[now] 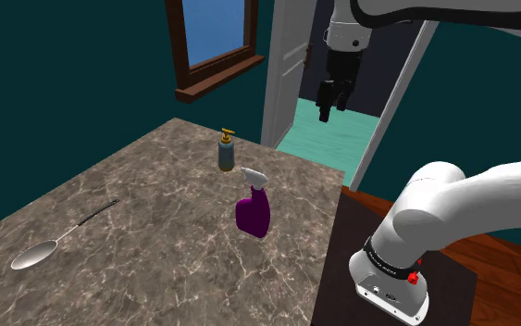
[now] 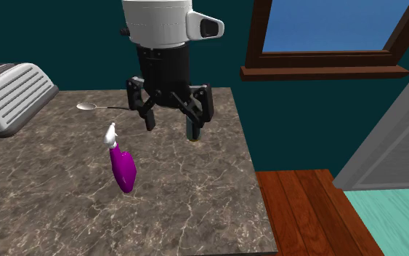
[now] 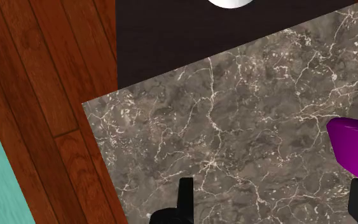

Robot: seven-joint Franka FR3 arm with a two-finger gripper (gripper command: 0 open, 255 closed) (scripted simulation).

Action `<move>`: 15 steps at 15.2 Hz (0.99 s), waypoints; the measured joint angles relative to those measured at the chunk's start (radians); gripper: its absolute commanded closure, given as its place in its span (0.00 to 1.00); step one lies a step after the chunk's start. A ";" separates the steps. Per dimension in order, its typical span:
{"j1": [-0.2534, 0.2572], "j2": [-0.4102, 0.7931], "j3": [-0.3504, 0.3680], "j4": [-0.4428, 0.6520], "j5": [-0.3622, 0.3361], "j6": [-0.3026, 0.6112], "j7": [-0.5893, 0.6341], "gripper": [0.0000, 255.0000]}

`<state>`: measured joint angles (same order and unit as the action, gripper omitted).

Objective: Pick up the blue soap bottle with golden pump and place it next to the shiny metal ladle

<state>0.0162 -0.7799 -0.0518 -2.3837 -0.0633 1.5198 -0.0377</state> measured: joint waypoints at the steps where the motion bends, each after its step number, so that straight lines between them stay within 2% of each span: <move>1: 0.000 0.000 0.000 0.000 0.000 0.000 0.000 0.00; 7: 0.016 0.148 0.007 0.021 0.026 0.142 0.017 0.00; 15: 0.042 0.444 0.021 0.141 0.069 0.346 0.040 0.00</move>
<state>0.0584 -0.3364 -0.0308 -2.2428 0.0058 1.8655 0.0024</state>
